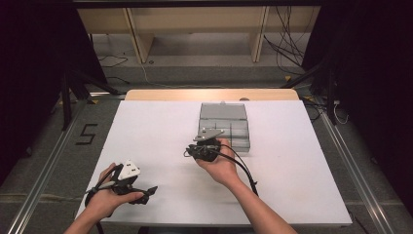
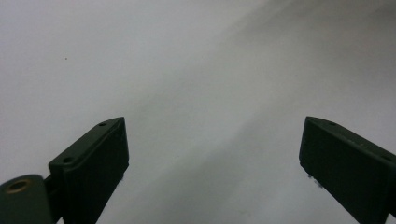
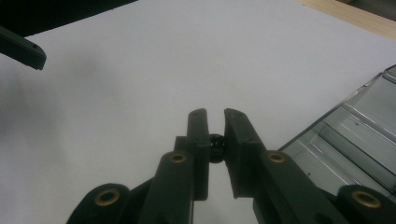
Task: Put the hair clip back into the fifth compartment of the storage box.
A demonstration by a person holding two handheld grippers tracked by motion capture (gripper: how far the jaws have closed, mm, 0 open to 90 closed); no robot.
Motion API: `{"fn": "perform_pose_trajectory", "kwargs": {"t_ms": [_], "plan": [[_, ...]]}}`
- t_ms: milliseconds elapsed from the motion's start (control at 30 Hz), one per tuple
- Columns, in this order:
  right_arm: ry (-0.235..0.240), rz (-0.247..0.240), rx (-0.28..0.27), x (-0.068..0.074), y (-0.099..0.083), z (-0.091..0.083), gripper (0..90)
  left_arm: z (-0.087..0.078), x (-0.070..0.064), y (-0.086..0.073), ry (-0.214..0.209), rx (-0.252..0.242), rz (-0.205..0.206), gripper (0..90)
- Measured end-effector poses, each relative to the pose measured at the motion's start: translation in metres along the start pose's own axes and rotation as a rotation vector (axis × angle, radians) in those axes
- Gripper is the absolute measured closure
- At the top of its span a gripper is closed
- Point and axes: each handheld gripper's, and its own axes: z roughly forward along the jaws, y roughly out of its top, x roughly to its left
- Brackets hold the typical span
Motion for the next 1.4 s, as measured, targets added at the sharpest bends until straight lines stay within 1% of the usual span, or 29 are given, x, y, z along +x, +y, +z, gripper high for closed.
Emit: {"fn": "perform_pose_trajectory", "kwargs": {"t_ms": [800,1400], "plan": [[-0.034,0.024,-0.005,-0.016,-0.006,-0.017,81.3,0.000,0.001,0.000,0.003,-0.002,-0.006,8.4],[-0.073,0.045,-0.008,-0.035,-0.010,-0.033,81.3,0.000,0.001,0.000,0.007,-0.002,-0.008,8.6]]}}
